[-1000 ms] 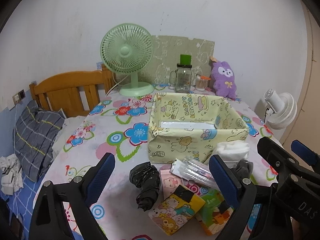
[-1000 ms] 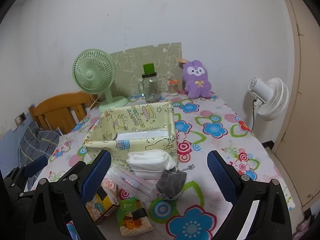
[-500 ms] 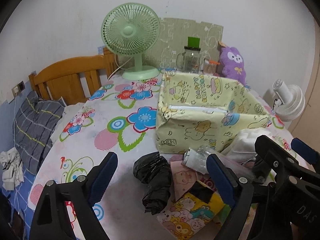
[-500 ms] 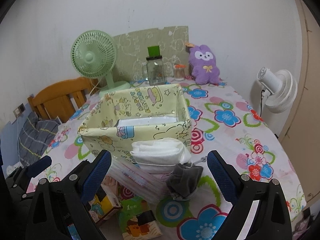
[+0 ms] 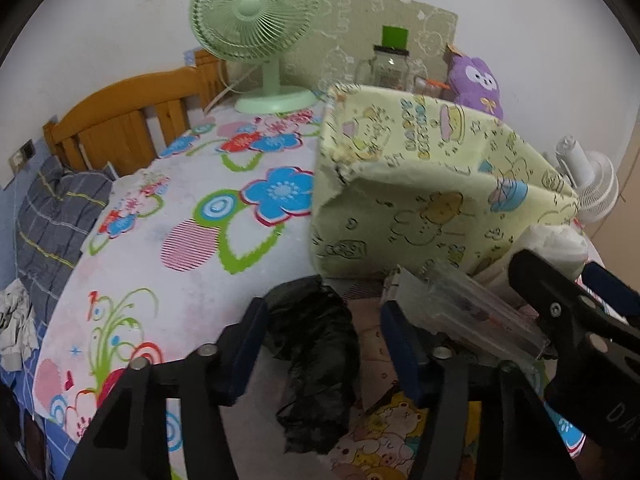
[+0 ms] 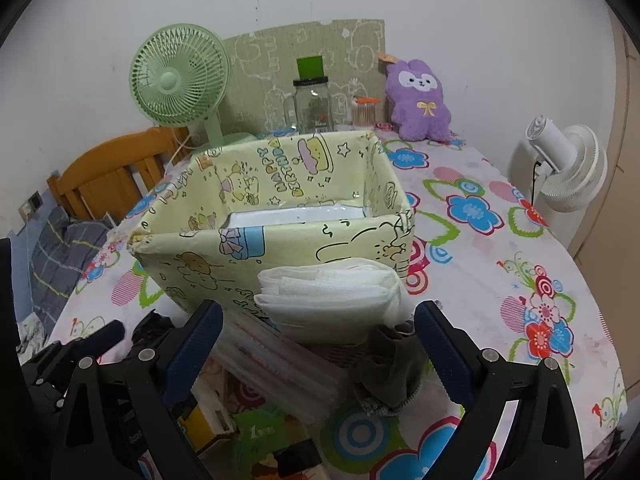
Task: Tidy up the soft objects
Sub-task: 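Grasp the black plastic bag with the left tool while the right tool grasps the white cloth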
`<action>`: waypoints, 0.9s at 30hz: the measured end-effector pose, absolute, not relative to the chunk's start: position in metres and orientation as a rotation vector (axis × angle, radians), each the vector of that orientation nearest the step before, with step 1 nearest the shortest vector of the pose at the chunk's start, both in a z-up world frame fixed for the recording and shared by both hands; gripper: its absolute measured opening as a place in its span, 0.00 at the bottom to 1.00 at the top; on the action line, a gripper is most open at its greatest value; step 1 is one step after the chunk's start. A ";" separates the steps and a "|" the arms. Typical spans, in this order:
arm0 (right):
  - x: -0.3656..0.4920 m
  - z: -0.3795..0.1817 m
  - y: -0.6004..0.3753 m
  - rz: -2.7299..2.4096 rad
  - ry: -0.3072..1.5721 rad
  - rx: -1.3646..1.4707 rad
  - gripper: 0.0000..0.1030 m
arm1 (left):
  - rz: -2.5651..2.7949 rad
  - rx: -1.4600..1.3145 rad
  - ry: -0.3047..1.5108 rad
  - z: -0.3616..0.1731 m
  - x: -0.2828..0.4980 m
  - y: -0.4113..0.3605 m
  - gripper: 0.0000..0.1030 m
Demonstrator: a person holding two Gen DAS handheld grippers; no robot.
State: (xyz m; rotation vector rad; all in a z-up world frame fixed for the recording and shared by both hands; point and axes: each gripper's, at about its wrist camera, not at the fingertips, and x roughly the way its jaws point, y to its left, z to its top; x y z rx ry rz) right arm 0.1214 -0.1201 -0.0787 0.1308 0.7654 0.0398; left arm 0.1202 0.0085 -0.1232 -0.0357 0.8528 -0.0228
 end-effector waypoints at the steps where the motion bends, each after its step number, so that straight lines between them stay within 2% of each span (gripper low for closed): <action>1: 0.123 -0.079 -0.120 0.038 0.767 0.127 0.95 | -0.026 -0.031 0.856 -0.124 0.121 0.007 0.49; 3: 0.126 -0.081 -0.119 0.034 0.773 0.124 0.95 | -0.030 -0.034 0.857 -0.125 0.124 0.007 0.40; 11: 0.139 -0.090 -0.119 0.014 0.799 0.112 0.89 | -0.042 -0.030 0.851 -0.125 0.129 0.003 0.30; 19: 0.141 -0.090 -0.120 0.018 0.808 0.102 0.67 | -0.044 -0.032 0.843 -0.120 0.130 -0.001 0.25; 21: 0.140 -0.089 -0.121 0.023 0.803 0.101 0.64 | -0.047 -0.033 0.839 -0.119 0.130 -0.002 0.20; 27: 0.137 -0.084 -0.123 0.031 0.792 0.107 0.56 | -0.042 -0.034 0.818 -0.112 0.126 -0.004 0.18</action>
